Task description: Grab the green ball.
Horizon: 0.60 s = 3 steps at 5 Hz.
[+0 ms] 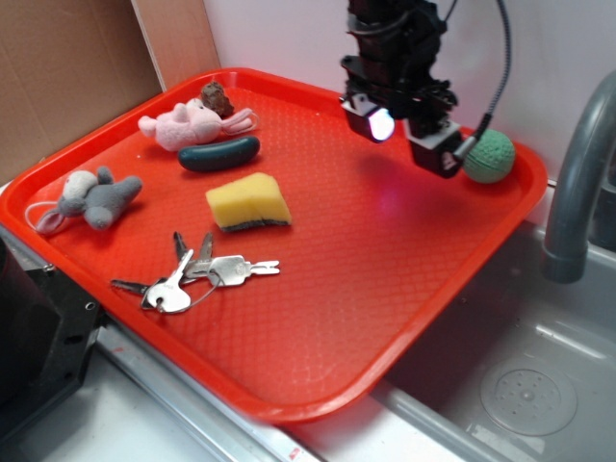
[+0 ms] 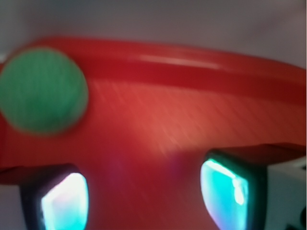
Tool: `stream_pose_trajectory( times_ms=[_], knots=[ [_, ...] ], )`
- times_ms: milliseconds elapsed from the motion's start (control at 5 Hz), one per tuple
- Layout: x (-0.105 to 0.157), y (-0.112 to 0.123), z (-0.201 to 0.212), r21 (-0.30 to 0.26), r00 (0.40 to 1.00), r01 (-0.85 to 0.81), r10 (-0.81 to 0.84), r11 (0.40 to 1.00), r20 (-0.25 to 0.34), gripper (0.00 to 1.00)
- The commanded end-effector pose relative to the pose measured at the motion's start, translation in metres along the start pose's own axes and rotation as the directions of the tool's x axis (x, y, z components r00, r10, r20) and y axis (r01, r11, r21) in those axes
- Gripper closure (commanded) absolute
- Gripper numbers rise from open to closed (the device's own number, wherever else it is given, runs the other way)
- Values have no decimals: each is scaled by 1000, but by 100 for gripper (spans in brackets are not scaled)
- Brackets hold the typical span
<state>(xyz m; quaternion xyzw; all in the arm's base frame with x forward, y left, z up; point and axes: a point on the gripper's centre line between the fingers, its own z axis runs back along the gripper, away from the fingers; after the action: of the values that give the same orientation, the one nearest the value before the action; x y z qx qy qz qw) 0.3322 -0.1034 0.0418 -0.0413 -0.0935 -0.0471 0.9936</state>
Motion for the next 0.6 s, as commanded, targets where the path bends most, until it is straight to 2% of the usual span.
stream_pose_trajectory(
  times_ms=[0,200,400],
  knots=[
    [41,-27,8,-83,973,220,-213,972,86,0],
    [34,-37,26,-55,941,337,-333,940,64,0],
    [29,-45,48,-14,922,384,-382,923,56,0]
  ],
)
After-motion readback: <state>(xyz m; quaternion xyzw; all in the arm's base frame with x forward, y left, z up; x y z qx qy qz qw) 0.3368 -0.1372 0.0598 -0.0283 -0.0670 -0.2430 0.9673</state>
